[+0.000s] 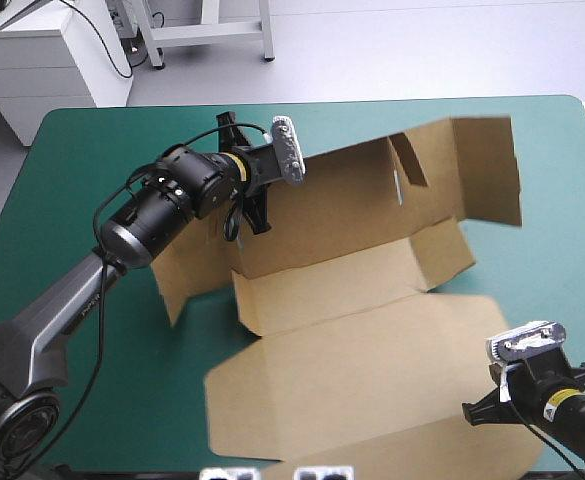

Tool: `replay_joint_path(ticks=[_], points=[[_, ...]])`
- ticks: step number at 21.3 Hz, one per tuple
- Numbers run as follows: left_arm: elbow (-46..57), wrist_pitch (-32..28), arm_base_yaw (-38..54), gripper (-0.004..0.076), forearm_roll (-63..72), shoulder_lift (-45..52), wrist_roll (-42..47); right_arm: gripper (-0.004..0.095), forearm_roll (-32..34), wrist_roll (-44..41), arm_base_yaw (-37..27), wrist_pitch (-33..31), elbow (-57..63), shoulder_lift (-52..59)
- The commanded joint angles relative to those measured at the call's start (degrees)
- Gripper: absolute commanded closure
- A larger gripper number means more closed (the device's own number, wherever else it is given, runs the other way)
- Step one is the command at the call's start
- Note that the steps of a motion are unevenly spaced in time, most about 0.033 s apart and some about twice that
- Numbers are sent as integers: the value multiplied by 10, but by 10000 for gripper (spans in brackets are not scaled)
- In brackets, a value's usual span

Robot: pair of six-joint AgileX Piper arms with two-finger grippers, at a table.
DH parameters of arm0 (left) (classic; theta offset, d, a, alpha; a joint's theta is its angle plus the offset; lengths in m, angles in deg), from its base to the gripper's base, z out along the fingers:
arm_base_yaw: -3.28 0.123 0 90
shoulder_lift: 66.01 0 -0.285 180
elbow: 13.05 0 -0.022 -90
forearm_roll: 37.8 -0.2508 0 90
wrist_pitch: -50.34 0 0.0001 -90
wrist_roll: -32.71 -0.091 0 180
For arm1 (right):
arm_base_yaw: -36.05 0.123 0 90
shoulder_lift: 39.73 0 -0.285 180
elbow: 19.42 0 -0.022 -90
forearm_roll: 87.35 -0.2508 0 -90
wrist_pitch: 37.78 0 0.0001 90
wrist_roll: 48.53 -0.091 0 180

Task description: Fold the box

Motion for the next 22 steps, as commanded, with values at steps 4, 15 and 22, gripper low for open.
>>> replay_joint_path(ticks=[4,15,22], points=[[27,-70,-43,732,-140,31,58,922,3,-21,0,65,-16,-3],[322,-353,-46,732,-337,168,158,922,3,-92,0,102,-99,-5],[346,-390,-46,732,-357,177,163,922,9,-103,0,95,-222,-87]])
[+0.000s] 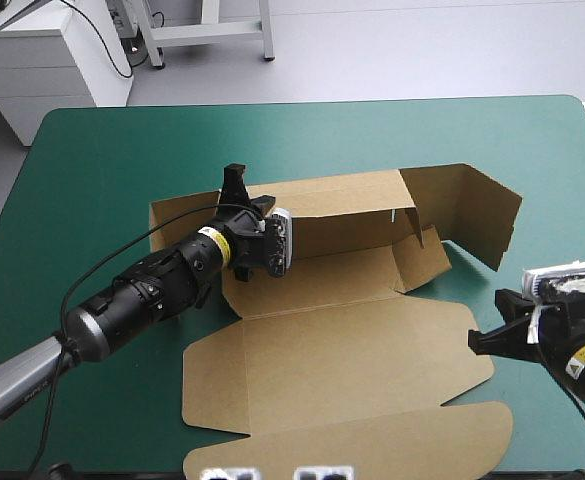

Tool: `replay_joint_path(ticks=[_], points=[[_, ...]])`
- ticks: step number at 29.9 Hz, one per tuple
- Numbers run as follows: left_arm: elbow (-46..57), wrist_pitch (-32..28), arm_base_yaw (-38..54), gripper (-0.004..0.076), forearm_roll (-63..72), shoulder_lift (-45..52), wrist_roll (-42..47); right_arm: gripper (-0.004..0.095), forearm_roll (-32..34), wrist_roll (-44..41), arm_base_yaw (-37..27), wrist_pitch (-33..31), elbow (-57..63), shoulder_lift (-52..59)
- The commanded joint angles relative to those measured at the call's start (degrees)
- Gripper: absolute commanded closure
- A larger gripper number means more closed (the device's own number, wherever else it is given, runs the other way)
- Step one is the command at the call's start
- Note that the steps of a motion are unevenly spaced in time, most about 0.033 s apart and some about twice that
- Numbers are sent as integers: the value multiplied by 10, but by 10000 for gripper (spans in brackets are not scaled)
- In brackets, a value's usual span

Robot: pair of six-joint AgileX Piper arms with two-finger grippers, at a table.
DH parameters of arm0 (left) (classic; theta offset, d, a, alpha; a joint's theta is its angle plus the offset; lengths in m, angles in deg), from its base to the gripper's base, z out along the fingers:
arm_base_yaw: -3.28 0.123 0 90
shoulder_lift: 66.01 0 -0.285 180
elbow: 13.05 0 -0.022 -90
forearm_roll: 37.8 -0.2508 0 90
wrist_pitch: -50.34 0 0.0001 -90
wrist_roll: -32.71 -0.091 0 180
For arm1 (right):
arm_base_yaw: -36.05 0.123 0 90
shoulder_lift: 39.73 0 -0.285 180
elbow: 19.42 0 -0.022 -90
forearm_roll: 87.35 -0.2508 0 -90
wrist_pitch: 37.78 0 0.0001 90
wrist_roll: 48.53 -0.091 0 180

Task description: Fold the box

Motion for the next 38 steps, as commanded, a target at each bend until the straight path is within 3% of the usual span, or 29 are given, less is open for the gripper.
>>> replay_joint_path(ticks=[1,11,14,18,27,33,38], points=[[-10,-32,-5,732,-10,27,10,922,8,1,0,31,-72,-57],[24,-49,0,733,-45,54,7,922,7,27,0,-6,-267,-243],[41,-91,19,733,-43,61,9,922,6,32,0,-28,-329,-297],[43,-132,41,732,-42,74,9,922,7,50,0,-63,-426,-376],[50,-139,48,732,-42,72,8,923,-3,63,-18,-177,-645,-550],[52,-139,48,732,-42,57,9,926,-55,73,-48,-248,-732,-656],[52,-141,48,732,-39,54,9,926,-103,76,-71,-254,-756,-711]])
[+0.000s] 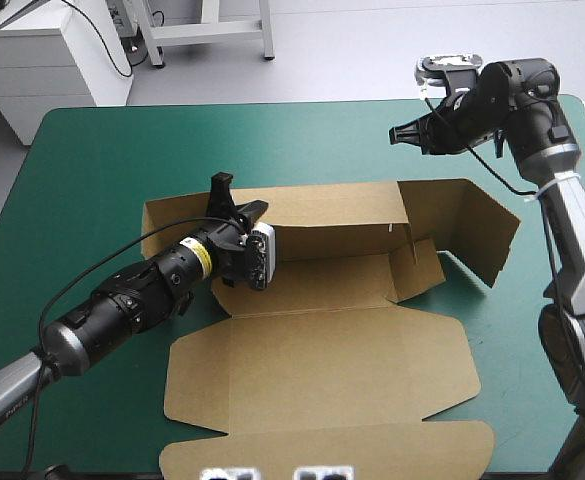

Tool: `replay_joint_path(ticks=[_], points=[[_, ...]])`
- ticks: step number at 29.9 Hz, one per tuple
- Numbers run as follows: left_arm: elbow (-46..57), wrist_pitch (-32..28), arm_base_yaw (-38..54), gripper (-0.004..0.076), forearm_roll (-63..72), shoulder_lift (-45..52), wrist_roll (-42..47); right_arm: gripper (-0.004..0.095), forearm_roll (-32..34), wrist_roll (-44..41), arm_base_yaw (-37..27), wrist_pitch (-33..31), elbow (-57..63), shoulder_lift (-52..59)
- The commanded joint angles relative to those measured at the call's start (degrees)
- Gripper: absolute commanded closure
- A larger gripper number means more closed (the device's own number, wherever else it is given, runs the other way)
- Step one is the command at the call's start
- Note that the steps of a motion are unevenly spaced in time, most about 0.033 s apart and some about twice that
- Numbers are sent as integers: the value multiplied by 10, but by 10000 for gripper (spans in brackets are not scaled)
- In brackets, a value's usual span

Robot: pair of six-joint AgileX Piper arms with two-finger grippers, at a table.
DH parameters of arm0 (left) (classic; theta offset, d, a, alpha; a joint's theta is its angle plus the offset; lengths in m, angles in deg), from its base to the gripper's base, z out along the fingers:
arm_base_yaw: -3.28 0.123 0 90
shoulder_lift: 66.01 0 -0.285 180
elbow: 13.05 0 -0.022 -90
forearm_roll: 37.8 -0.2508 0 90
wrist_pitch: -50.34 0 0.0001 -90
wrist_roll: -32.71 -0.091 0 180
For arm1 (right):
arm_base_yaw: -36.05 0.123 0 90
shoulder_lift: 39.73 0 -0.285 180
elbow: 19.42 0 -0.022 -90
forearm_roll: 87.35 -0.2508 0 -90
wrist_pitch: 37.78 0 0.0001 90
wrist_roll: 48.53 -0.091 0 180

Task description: Fold the box

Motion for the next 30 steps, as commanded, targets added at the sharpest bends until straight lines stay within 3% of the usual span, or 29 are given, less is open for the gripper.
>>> replay_joint_path(ticks=[1,15,24,30], points=[[-15,-32,0,732,4,15,6,926,-21,9,-15,15,-31,-6],[-15,-30,1,732,6,14,36,926,-19,5,-19,-13,-11,-35],[-15,9,5,732,6,1,55,926,-21,23,-19,-13,88,28],[-15,9,5,732,6,-1,76,926,-66,65,-19,-13,148,83]])
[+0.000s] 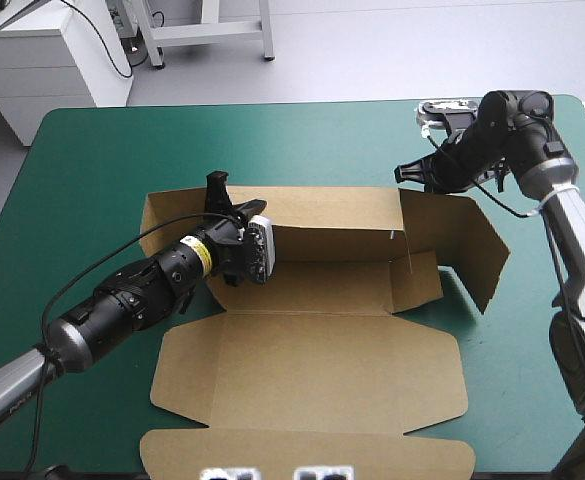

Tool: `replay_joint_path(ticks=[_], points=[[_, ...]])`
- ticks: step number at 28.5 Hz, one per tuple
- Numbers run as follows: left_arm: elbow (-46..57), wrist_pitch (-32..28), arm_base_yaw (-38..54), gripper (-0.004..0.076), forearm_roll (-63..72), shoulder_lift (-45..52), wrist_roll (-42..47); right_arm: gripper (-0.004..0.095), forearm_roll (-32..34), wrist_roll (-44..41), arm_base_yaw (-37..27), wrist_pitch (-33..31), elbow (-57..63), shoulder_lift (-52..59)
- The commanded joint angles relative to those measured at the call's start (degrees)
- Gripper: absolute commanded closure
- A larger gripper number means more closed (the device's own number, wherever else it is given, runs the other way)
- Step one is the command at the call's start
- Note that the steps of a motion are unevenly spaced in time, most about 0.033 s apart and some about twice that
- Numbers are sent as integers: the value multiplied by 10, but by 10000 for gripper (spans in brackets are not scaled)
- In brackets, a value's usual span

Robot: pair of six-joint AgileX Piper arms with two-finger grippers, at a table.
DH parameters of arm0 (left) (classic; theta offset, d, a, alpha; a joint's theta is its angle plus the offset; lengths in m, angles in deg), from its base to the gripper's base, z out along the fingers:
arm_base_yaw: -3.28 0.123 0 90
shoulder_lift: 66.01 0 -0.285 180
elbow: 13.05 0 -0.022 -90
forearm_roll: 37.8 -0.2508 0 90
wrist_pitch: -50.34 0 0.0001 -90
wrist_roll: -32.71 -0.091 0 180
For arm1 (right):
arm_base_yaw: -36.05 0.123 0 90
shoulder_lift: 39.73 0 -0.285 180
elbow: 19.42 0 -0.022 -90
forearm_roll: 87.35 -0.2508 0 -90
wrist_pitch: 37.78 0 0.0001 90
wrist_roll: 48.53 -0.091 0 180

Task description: Fold the box

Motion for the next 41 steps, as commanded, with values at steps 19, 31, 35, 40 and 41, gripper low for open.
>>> replay_joint_path(ticks=[19,31,35,40,41], points=[[-13,38,4,732,9,8,29,928,-69,92,-3,-12,103,140],[-44,37,50,732,2,8,124,928,-31,77,-3,-12,142,148],[-44,31,50,732,2,8,124,928,-108,105,-2,-12,142,149],[-44,31,50,732,2,8,121,928,-158,125,15,-11,142,149],[-44,30,50,732,2,8,121,928,-161,130,18,-11,142,149]])
